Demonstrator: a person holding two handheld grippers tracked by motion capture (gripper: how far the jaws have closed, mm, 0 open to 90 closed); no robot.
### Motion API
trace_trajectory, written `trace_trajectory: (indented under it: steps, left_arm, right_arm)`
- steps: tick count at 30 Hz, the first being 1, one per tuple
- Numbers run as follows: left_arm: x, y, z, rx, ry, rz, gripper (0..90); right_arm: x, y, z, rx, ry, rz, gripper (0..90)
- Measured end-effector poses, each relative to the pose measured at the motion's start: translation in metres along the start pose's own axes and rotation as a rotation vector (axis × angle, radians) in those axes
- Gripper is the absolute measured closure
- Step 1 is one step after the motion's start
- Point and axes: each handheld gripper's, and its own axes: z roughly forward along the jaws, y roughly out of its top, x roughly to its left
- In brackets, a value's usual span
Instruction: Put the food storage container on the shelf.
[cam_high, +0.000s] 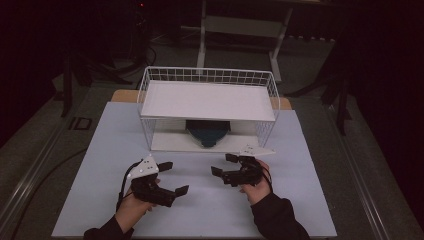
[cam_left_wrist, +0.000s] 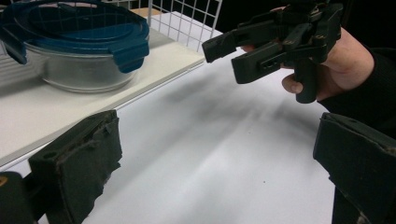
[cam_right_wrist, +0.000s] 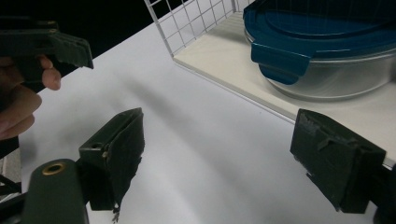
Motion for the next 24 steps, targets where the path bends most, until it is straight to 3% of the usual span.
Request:
trace_trajectory:
  steps: [14,24]
  left_arm:
    - [-0.006,-0.002,-0.012,0.002,0.011,0.031,1.2]
    - [-0.006,-0.009,-0.017,0.013,0.017,0.025,1.2]
  right_arm:
    - [0.003,-0.019,-0.030,-0.013,-0.023,-0.016,17.3]
    - [0.001,-0.030,-0.050,-0.020,-0.050,-0.035,17.2]
